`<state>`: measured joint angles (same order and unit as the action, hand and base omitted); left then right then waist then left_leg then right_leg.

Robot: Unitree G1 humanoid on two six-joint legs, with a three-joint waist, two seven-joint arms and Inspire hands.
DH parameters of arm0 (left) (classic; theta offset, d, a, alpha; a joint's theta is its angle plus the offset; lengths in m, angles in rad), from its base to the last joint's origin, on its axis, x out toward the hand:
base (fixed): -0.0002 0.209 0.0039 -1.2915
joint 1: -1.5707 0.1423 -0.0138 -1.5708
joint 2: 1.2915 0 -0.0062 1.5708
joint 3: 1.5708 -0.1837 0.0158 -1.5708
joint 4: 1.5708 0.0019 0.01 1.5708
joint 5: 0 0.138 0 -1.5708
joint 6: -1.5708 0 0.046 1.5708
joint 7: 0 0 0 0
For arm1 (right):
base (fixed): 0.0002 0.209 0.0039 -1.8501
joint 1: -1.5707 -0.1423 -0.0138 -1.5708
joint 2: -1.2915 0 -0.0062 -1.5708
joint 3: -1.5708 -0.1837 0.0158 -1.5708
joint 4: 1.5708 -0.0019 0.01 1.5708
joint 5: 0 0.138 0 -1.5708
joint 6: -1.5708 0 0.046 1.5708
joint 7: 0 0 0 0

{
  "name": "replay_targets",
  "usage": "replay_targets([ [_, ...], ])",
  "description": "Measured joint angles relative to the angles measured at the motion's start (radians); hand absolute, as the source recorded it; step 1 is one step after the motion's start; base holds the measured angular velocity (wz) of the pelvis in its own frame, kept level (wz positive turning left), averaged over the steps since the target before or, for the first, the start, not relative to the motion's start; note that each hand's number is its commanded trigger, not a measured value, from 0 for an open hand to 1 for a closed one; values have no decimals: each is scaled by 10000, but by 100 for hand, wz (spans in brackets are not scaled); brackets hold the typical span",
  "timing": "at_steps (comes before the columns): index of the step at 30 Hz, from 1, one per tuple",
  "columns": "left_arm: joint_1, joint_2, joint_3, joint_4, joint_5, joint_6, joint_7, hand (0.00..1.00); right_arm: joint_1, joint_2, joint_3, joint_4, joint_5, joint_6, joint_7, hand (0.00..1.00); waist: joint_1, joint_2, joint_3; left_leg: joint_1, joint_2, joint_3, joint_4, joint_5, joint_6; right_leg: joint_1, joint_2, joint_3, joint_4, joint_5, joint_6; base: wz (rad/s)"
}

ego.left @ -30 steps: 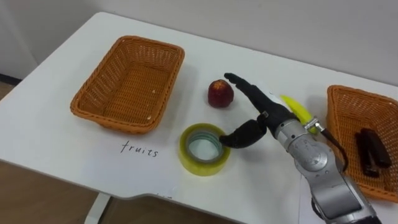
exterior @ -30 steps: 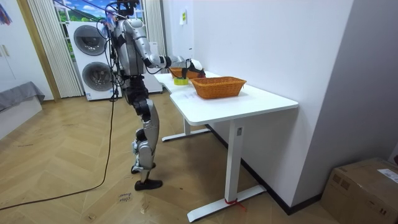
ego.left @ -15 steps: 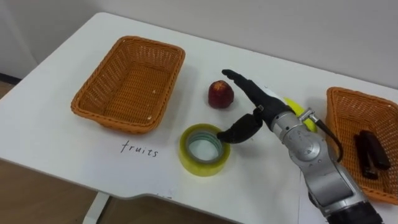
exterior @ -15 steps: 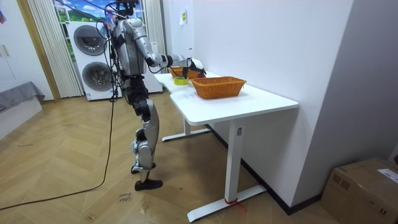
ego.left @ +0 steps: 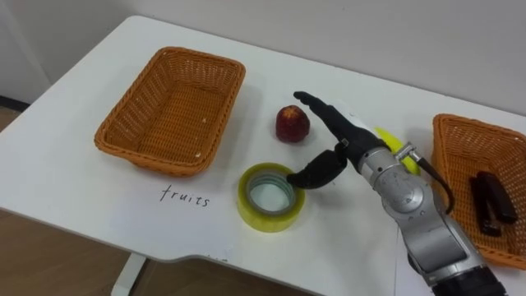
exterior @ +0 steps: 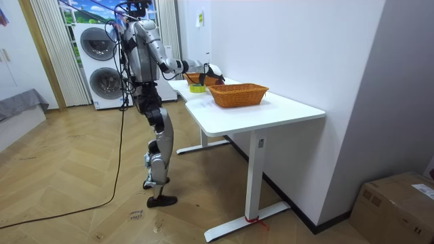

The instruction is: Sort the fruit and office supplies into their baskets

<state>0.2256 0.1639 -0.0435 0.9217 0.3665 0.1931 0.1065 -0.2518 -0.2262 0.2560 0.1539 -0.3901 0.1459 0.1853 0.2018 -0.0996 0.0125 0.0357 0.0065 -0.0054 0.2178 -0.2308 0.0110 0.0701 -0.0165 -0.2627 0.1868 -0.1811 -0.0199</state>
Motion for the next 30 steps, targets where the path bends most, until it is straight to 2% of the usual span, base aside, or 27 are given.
replay_targets([
  [17, -21, -5, -2, 2, -11, 65, -6, 0, 0, 113, 1, -22, -144, 114, -1, 0, -2, -70, -5, 9, -1, -14, 46, 1, 0, 2, -5, -3, 4, 0, 0, 0],
  [22, -62, -4, -3, 3, -13, 94, -6, 0, 0, 332, 28, -177, -131, 221, 12, 0, 0, -66, -3, 7, 3, -17, 7, 0, -1, -2, 5, -5, 4, 0, 0, 0],
  [30, -157, 1, -18, 2, -11, 202, -6, 0, 2, 302, 373, -408, -286, 306, -4, 0, -22, -16, -24, 10, 0, -48, 49, 0, -2, 14, 7, -2, 4, 1, -1, 0],
])
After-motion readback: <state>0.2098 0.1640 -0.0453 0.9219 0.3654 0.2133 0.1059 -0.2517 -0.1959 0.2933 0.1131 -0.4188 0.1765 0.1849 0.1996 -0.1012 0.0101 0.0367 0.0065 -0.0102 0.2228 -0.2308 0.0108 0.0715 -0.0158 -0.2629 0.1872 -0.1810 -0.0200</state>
